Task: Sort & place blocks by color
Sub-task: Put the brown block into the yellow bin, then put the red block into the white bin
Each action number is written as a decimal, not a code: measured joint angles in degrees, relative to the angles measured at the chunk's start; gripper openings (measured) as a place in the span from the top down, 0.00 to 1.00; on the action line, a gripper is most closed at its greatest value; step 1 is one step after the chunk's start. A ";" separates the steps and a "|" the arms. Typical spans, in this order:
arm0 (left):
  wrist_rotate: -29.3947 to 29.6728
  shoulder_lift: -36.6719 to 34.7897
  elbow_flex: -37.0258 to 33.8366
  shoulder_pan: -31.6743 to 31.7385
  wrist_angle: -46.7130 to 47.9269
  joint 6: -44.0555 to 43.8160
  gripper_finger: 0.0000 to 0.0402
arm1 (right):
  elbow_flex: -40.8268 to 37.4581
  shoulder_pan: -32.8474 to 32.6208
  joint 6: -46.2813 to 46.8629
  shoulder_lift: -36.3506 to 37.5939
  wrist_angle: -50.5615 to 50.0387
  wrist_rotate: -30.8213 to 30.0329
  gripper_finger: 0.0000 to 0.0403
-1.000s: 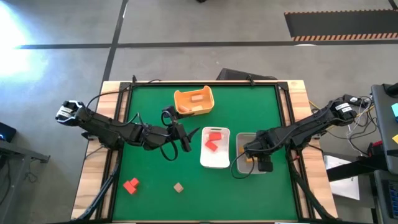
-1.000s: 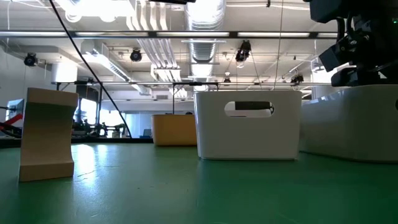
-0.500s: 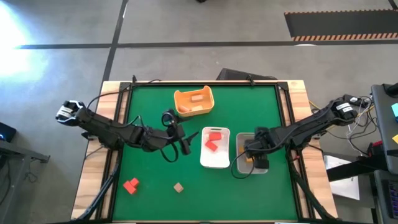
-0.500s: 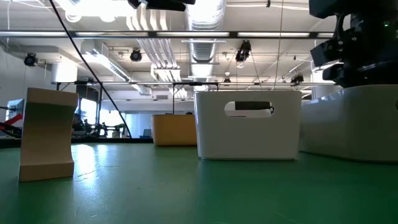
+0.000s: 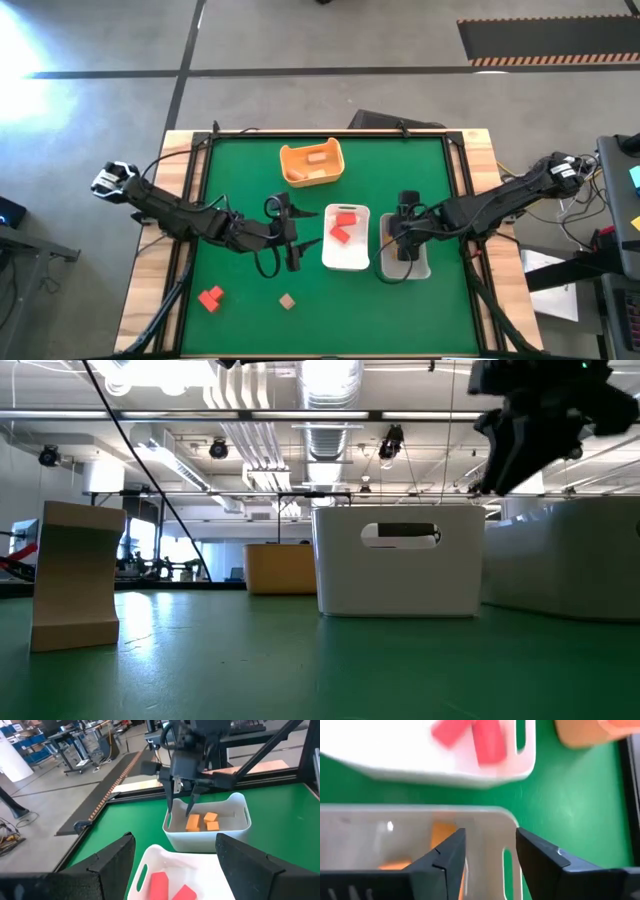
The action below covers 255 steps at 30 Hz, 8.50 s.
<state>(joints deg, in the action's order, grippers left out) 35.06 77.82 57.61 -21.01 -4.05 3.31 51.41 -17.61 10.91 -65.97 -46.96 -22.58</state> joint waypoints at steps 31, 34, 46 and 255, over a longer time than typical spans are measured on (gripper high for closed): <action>-0.88 0.02 -0.03 -0.12 2.58 3.13 0.36 | -16.68 -3.84 -21.11 3.27 59.52 6.70 0.89; -0.87 0.03 -0.03 -0.12 2.59 3.10 0.36 | -19.08 -3.84 -23.40 3.40 65.14 6.72 0.89; -0.84 0.04 -0.03 0.57 1.72 3.44 0.36 | -21.25 -3.75 -36.49 4.89 79.31 6.72 0.89; -18.32 21.51 17.24 44.57 40.46 -1.66 0.52 | -22.75 -3.74 -32.67 12.96 66.71 7.46 0.89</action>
<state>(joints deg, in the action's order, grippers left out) 16.73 99.33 74.85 23.56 36.40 1.65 28.67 -21.36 -21.76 -53.01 19.75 -15.11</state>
